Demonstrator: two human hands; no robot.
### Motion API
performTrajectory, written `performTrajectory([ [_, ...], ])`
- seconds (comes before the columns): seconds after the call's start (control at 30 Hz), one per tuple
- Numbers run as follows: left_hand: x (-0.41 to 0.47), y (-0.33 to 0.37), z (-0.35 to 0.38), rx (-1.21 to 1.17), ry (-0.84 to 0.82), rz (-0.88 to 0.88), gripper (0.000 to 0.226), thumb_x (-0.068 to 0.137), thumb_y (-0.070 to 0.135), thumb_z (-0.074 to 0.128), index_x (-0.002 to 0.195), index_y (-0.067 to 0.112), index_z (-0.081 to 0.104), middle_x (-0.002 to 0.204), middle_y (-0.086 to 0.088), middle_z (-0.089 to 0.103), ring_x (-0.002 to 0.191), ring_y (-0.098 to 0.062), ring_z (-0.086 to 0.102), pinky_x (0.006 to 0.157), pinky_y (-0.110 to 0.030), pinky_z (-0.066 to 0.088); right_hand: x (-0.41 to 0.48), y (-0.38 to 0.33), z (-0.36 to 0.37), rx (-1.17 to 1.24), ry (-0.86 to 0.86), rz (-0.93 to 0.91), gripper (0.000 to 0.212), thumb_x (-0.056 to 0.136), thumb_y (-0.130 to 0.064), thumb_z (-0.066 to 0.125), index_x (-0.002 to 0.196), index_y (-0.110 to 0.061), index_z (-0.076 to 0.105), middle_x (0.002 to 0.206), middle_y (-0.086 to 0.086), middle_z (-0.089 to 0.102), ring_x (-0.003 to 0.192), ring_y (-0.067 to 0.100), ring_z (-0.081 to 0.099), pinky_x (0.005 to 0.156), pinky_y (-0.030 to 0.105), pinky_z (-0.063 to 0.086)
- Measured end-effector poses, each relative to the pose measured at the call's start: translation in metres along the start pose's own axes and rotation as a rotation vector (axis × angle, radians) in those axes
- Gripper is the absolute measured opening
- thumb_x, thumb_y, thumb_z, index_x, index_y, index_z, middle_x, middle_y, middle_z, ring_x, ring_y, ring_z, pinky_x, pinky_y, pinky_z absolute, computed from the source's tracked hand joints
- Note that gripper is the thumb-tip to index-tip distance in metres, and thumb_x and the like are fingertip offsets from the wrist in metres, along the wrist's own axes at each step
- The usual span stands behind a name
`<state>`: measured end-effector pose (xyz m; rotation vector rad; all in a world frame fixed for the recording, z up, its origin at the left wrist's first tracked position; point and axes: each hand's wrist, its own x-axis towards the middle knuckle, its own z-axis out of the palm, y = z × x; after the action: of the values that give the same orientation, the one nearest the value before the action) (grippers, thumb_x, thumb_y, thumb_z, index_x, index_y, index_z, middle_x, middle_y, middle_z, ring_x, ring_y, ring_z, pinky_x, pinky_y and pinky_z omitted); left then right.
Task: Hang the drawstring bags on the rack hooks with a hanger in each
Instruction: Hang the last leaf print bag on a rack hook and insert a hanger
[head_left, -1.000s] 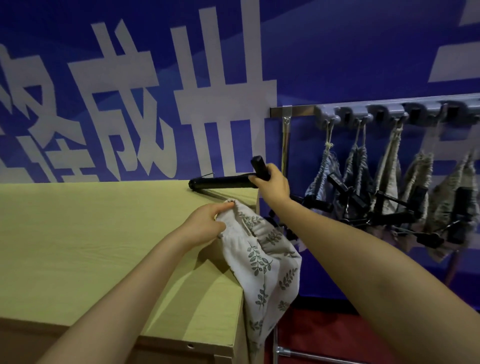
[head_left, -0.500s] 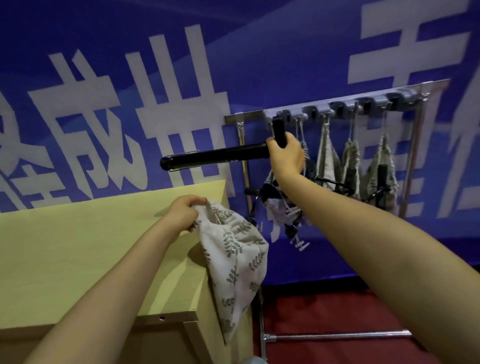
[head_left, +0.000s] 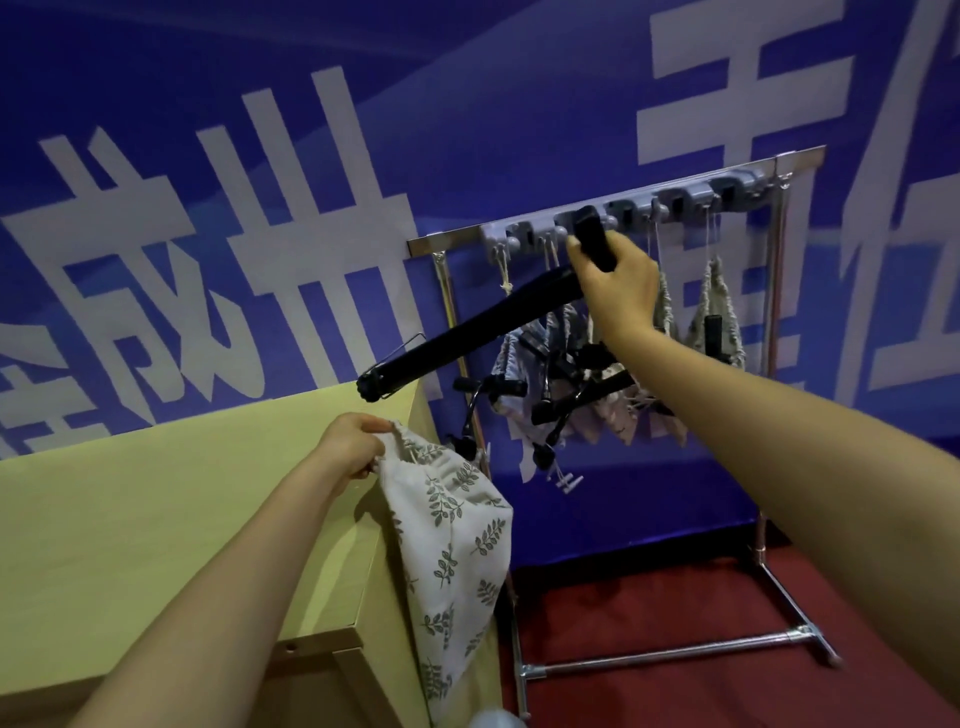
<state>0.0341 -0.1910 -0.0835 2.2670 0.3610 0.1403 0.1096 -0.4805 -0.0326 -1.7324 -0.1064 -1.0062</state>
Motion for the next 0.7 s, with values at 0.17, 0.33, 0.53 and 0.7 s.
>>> performTrajectory([
  [0.17, 0.004, 0.006, 0.018, 0.075, -0.010, 0.028, 0.044, 0.080, -0.013, 0.043, 0.117, 0.002, 0.061, 0.063, -0.009, 0.048, 0.048, -0.019, 0.036, 0.041, -0.020, 0.027, 0.012, 0.003, -0.023, 0.007, 0.030, -0.060, 0.039, 0.084, -0.052, 0.058, 0.060, -0.022, 0.050, 0.049, -0.008, 0.041, 0.049, 0.007, 0.037, 0.050, 0.027, 0.027],
  [0.33, 0.006, 0.014, 0.025, 0.115, -0.061, 0.083, 0.057, 0.082, -0.007, 0.050, 0.136, 0.015, 0.049, 0.109, -0.013, 0.059, 0.060, -0.020, 0.046, 0.044, -0.021, 0.034, 0.011, 0.006, -0.021, -0.049, -0.013, -0.181, 0.032, 0.081, -0.043, 0.061, 0.056, -0.026, 0.050, 0.047, -0.007, 0.042, 0.060, 0.024, 0.046, 0.062, 0.033, 0.033],
  [0.53, -0.004, 0.022, 0.037, 0.026, -0.103, 0.152, 0.062, 0.083, -0.010, 0.053, 0.140, 0.010, 0.044, 0.138, -0.015, 0.051, 0.126, -0.040, 0.046, 0.102, -0.048, 0.041, -0.014, -0.025, 0.004, -0.183, -0.130, -0.456, 0.028, 0.074, -0.042, 0.060, 0.064, -0.016, 0.060, 0.058, -0.002, 0.060, 0.056, 0.014, 0.043, 0.074, 0.030, 0.024],
  [0.7, -0.007, 0.031, 0.029, -0.058, -0.060, 0.180, 0.065, 0.083, -0.014, 0.050, 0.141, 0.014, 0.042, 0.142, -0.011, 0.047, 0.126, -0.043, 0.045, 0.092, -0.045, 0.049, -0.028, -0.045, 0.025, -0.154, -0.152, -0.630, 0.031, 0.075, -0.043, 0.057, 0.062, -0.015, 0.058, 0.054, -0.001, 0.058, 0.052, 0.013, 0.040, 0.072, 0.029, 0.021],
])
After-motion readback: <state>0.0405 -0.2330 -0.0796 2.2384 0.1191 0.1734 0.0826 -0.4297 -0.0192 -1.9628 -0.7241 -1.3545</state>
